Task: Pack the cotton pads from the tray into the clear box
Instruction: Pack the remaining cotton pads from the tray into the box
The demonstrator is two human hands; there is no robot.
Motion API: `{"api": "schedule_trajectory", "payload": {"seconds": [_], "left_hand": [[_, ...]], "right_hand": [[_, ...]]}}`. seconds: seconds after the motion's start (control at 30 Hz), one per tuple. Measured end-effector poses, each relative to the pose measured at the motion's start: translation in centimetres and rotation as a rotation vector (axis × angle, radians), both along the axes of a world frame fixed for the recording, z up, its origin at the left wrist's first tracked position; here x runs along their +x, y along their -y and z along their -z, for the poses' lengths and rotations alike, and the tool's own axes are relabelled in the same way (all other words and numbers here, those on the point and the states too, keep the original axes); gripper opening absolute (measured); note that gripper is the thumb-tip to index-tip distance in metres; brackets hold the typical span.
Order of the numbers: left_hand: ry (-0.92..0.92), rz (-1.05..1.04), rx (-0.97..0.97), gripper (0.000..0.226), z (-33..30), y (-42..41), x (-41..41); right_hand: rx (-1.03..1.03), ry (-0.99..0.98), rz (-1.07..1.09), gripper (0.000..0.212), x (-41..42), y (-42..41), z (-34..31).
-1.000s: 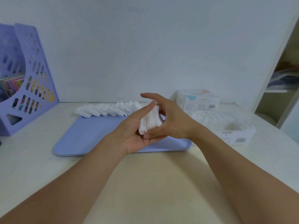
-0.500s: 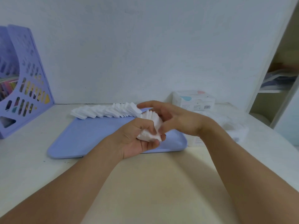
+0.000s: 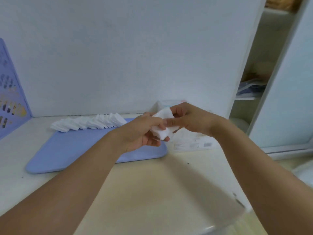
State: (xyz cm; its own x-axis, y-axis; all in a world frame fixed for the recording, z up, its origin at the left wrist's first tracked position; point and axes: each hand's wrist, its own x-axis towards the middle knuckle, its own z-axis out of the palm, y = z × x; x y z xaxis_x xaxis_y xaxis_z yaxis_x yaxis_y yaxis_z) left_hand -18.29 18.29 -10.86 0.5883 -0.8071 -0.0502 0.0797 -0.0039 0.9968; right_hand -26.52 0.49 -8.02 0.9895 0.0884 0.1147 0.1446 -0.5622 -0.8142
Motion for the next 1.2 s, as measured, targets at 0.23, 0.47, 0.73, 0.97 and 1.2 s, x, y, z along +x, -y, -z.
{"api": "schedule_trajectory", "payload": {"seconds": [0.23,0.47,0.73,0.97,1.2], "left_hand": [[1.138,-0.374,0.28,0.054,4.1,6.0,-1.5],[1.237,-0.38,0.329,0.036,8.9,7.0,-1.1],[1.248,-0.339,0.343,0.025,8.5,7.2,-1.1],[1.252,-0.338,0.321,0.025,8.6,7.0,-0.7],[1.233,-0.325,0.314,0.024,8.9,7.0,-0.4]], "right_hand": [[0.205,-0.148,0.724,0.035,-2.0,9.0,-1.8],[-0.225,-0.603,0.616,0.032,1.1,8.0,0.2],[-0.781,-0.441,0.625,0.039,2.1,7.6,2.1],[-1.004,-0.317,0.823,0.095,2.7,7.4,3.8],[-0.398,-0.346,0.739,0.091,2.5,8.2,5.2]]}}
